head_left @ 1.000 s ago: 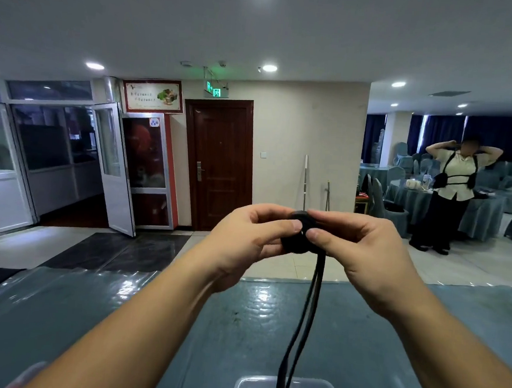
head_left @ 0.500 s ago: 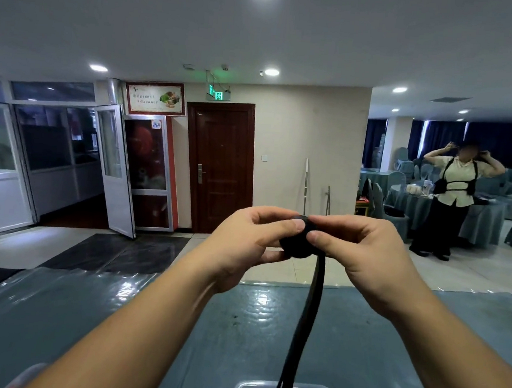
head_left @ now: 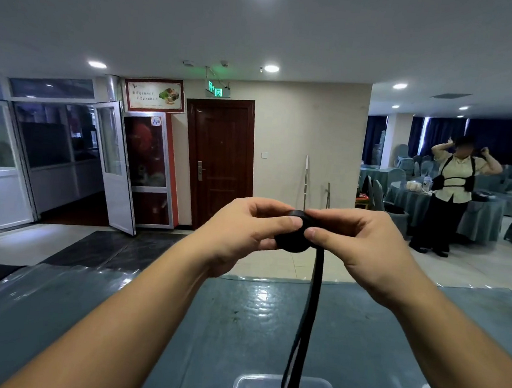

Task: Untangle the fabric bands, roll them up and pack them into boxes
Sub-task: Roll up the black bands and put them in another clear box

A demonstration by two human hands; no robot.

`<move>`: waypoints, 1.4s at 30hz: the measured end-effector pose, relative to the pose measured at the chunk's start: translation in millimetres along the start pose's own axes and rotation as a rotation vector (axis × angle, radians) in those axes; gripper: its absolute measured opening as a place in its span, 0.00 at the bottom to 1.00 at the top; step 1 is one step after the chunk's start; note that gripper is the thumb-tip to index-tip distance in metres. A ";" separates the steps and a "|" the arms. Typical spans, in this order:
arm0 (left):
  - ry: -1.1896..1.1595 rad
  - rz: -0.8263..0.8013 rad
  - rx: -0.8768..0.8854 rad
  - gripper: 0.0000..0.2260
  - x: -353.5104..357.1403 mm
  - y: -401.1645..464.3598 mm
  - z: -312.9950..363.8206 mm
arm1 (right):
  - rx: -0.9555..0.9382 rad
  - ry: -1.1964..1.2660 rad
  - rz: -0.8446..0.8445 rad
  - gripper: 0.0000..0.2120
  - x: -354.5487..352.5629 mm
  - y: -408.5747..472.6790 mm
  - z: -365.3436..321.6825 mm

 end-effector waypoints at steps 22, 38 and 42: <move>-0.201 0.093 0.056 0.12 6.0 -3.3 1.3 | -0.068 0.222 0.098 0.13 6.7 3.2 -7.6; -0.095 0.029 0.053 0.10 9.8 -0.5 1.0 | -0.086 0.065 0.061 0.14 -4.3 4.3 -2.2; -0.030 -0.001 0.077 0.11 8.1 1.7 4.0 | -0.085 0.050 0.043 0.14 -5.9 5.0 -2.9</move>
Point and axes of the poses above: each hand's wrist, its own y-axis towards the middle knuckle, its own x-axis out of the palm, z = x × y, the point moved 2 cm from there along y, towards the middle knuckle, and after that the axes turned 10 degrees about x, right-handed, at the moved point
